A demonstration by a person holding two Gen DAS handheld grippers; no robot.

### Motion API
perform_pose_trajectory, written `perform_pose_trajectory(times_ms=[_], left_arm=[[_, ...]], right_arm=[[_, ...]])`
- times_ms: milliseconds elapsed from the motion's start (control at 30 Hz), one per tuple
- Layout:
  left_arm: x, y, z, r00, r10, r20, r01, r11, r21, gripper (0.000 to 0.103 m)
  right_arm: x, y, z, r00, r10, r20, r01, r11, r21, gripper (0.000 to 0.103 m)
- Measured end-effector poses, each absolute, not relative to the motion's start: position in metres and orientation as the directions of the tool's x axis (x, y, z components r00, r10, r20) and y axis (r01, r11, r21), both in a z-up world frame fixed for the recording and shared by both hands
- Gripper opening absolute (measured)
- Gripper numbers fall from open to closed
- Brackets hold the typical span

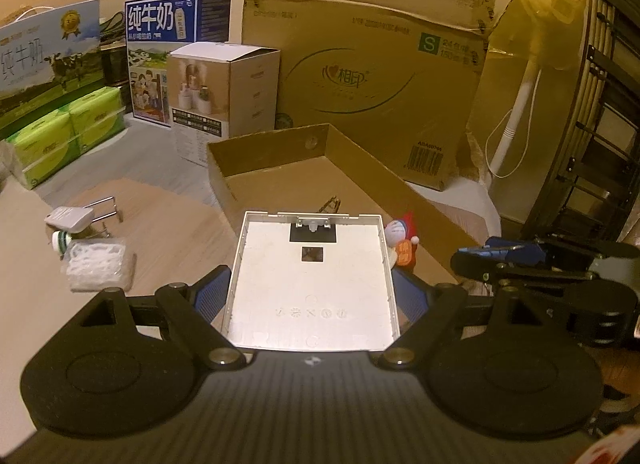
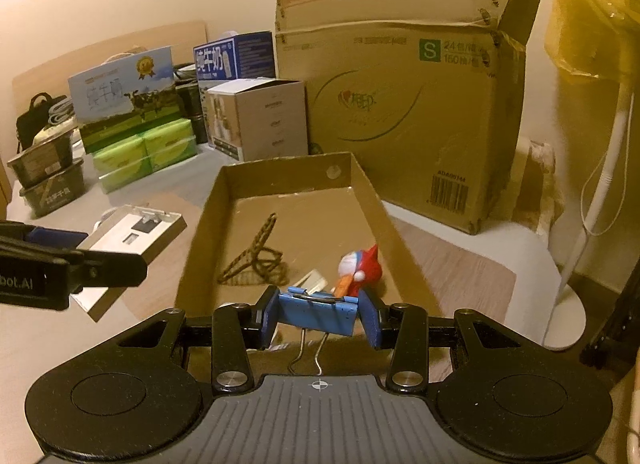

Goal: Organize rigid objects
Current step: 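Carry the white plate with the left gripper while the right carries the binder clip to the box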

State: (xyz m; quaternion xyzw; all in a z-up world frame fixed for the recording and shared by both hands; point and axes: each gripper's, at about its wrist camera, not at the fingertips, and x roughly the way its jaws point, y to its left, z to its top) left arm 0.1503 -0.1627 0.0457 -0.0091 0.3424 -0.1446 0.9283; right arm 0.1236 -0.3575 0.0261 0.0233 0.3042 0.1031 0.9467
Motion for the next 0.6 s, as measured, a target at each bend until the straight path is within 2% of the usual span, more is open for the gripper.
perform_pose_trajectory(times_ms=[600], left_arm=[[0.243,-0.178,0.036,0.732,-0.249,-0.635,0.225,0.967,-0.120,0.084]], right_arm=[[0.225,-0.376,0.023,0.759,0.288,-0.584,-0.266,0.956,0.124,0.043]])
